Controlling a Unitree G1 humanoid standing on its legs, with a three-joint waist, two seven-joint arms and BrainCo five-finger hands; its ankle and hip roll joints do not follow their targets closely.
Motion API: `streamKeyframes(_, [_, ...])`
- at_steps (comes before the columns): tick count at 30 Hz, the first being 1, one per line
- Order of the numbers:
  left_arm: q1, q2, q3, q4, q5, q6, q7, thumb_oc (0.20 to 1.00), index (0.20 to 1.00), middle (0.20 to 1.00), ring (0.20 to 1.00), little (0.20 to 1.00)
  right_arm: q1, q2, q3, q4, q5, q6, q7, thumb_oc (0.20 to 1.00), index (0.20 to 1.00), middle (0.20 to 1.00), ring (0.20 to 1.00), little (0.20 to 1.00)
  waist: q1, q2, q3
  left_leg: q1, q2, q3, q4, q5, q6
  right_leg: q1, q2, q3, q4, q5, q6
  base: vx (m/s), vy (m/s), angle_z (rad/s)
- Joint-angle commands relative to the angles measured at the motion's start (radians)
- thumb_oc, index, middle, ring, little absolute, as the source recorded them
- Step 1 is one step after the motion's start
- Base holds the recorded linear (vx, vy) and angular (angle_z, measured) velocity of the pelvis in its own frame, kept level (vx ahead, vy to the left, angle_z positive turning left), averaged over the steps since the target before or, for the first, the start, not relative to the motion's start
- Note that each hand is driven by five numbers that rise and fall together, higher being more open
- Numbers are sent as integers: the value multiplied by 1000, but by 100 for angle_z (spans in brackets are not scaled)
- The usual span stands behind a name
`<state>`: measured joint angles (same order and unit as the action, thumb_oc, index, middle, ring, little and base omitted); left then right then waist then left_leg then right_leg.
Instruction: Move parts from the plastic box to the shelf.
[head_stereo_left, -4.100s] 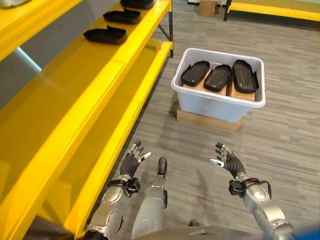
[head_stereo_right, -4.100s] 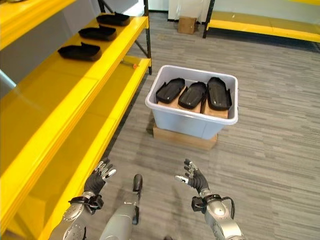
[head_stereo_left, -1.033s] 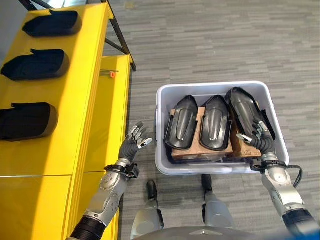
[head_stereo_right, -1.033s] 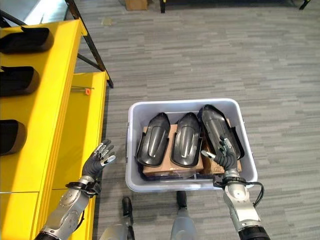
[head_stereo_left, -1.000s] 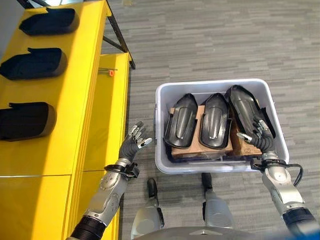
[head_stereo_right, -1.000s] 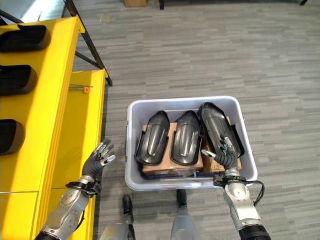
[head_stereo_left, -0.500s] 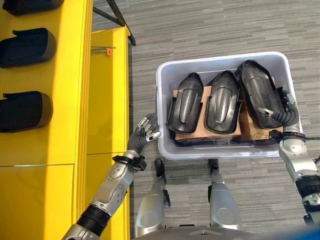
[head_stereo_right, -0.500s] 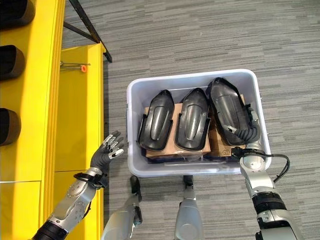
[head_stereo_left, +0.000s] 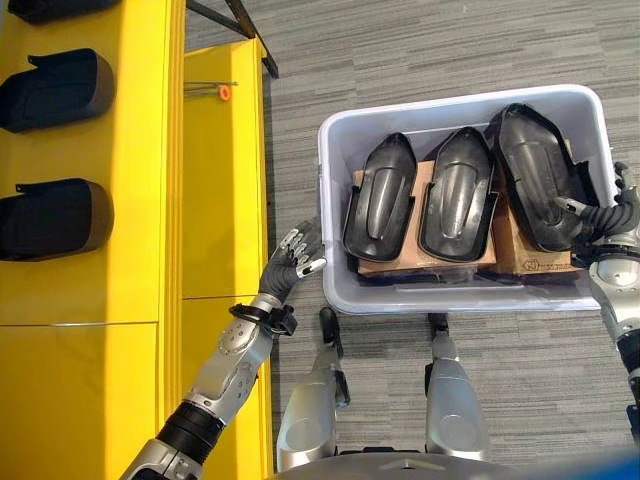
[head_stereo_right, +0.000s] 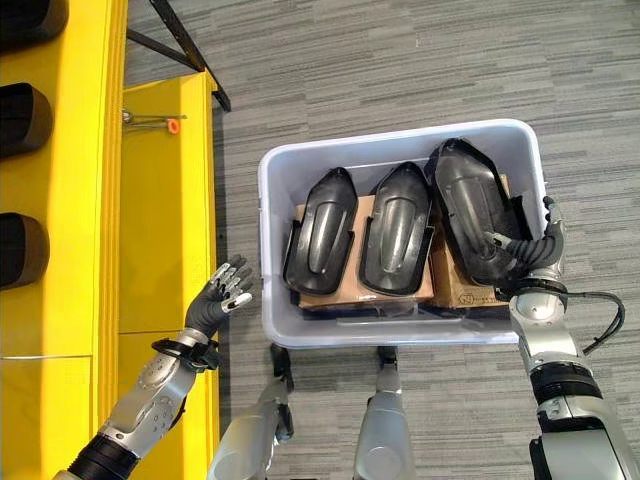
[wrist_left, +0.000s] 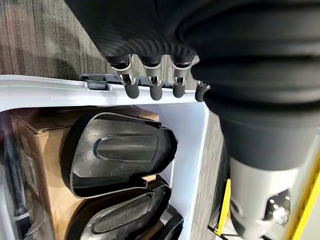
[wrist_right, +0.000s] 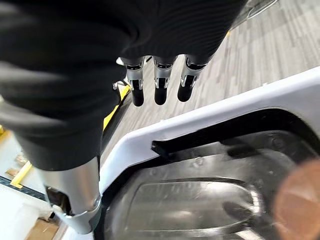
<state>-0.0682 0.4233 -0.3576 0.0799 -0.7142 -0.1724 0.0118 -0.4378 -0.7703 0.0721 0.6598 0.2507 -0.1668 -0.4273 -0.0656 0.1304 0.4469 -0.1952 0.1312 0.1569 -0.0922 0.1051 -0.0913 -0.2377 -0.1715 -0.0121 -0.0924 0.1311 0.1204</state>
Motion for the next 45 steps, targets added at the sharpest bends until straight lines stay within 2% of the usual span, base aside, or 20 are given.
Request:
streamKeyframes(1, [-32,5,-42,-10,-12,-54,16,1000,1000,1000,1000,1000,-87,-106,-31,38,-12,-26,-38,1000,1000,1000,1000,1000,3,-16,-47,-14,77,-37,60,-30,-46,-102,-98,15,169,-117,55,0,0,0])
streamKeyframes(6, [-51,-3,-51,-2,-9,-58,29,1000,1000,1000,1000,1000,-151,-145,-13,89,-5,-21,-58,1000,1000,1000,1000,1000,-2,-1,-36,-18,71,-27,55,-28,-48,-125,-98,29,184,-121,55,-1,5,-2])
streamKeyframes(19, [-71,-12,-60,-7,-25,-71,41,1000,1000,1000,1000,1000,-246,-182,39,140,-4,-10,-68,1000,1000,1000,1000,1000,-14,28,-4,-24,62,-7,38,-18,-52,-183,-86,55,217,-126,52,-7,-7,-5])
streamKeyframes(35, [-94,-15,-65,-9,-17,-73,55,1000,1000,1000,1000,1000,-298,-197,74,106,-38,-1,-85,1000,1000,1000,1000,1000,-22,36,16,-32,66,2,25,-12,-56,-228,-72,71,250,-134,49,1,-4,-3])
streamKeyframes(45, [-100,-11,-63,-19,-19,-79,61,1000,1000,1000,1000,1000,-352,-207,109,154,-38,7,-84,1000,1000,1000,1000,1000,-19,45,28,-44,61,-2,23,-10,-57,-258,-65,76,269,-139,45,0,0,0])
